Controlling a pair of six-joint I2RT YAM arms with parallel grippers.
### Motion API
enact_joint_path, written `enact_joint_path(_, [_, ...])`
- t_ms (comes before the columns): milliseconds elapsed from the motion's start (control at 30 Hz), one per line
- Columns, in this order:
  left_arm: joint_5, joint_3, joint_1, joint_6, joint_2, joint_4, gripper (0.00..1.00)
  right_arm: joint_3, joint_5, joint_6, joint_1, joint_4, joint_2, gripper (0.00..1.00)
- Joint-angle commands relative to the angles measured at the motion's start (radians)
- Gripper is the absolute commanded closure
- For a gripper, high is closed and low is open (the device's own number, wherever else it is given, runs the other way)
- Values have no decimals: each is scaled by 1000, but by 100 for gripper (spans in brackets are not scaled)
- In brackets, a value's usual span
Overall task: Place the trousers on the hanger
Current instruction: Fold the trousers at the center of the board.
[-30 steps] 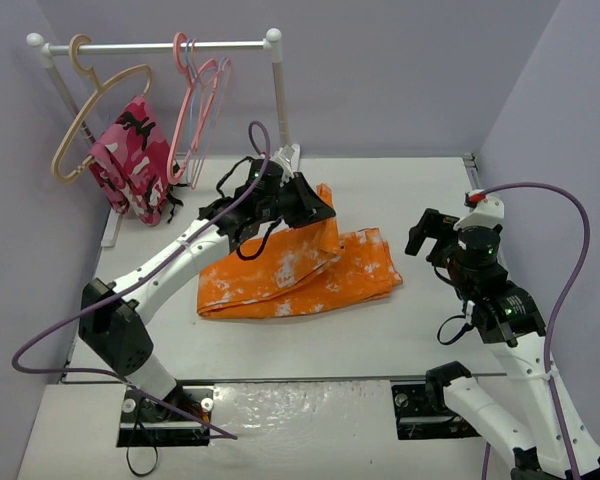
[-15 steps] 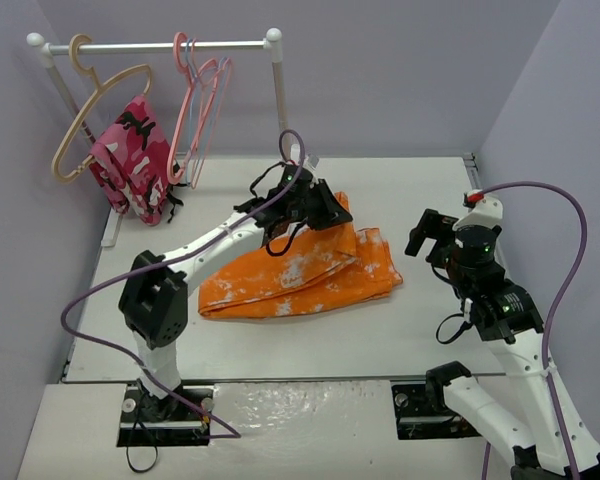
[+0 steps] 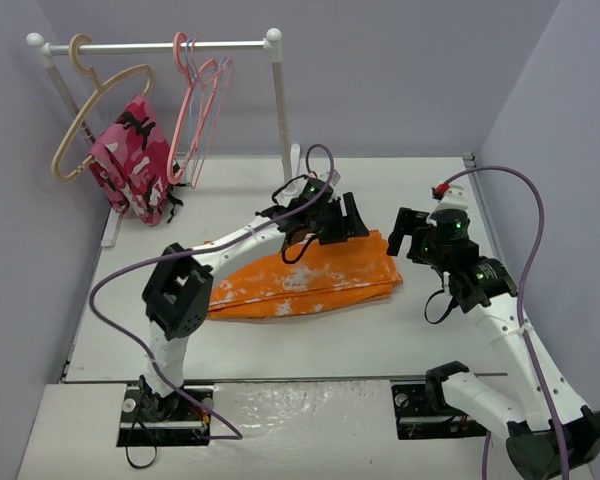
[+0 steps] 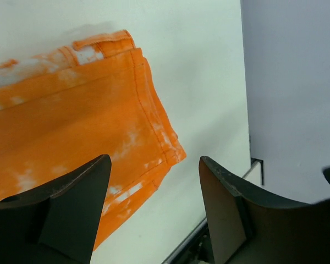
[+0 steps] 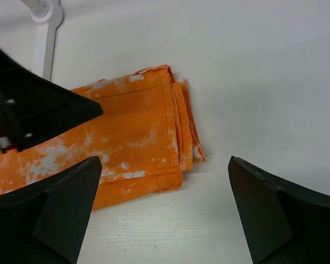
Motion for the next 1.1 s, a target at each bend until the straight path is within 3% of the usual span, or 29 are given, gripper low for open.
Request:
enact_joint_path(0, [-147, -91, 36, 197, -323, -107, 39, 38, -157, -13, -3, 101, 97, 6])
enact_joint_path(100, [-205, -254, 81, 251, -453, -156, 44, 21, -235, 6, -3, 161, 173, 19])
enact_joint_path(200, [-238, -402, 146, 311, -541, -196, 52, -22, -301, 36, -3, 264, 222, 55])
enact_joint_path(300, [-249, -550, 205, 330, -598, -223, 63, -81, -339, 69, -4, 380, 286, 78])
enact_joint_path(500, [-287, -773, 342, 320, -635, -202, 78, -251, -373, 121, -36, 629, 440, 100])
enact_joint_path(767, [-256, -950, 457, 240, -532, -128, 87, -423, -317, 225, -205, 663, 519, 100])
enact_joint_path(1067, [-169, -893, 316, 186, -391, -48, 96, -370, -123, 213, -340, 473, 553, 100])
